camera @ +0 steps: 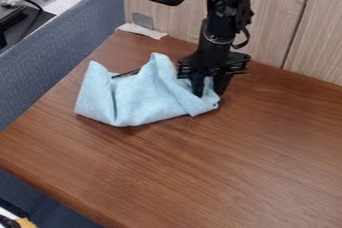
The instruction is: Fold the cloth on the table from top to bottom
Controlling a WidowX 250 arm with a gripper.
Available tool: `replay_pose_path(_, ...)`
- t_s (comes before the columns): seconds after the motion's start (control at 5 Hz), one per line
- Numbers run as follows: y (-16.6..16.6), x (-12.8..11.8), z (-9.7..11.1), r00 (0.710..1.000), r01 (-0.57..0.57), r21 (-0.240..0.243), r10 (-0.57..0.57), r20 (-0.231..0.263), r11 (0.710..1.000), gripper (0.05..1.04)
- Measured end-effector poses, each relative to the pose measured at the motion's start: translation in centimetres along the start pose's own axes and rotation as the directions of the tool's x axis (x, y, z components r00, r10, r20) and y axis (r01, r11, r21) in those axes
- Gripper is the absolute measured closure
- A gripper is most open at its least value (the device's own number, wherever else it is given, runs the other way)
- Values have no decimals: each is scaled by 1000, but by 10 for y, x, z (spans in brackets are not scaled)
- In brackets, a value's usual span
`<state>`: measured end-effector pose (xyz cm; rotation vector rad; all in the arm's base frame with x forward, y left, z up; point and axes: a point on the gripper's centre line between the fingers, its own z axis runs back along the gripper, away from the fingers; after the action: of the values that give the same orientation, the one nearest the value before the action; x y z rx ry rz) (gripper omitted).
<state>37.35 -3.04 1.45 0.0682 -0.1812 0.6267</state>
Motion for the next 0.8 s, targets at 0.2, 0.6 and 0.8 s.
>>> replay_pose_path(0.2,-3,-2,1,1000,14,-18,-14,-14,1000,898)
replay_pose_path(0.6,-1,9,44,999,2,-116,2,39,993,1006)
replay_pose_path(0.8,3,9,76,997,-13,-170,27,79,985,1006)
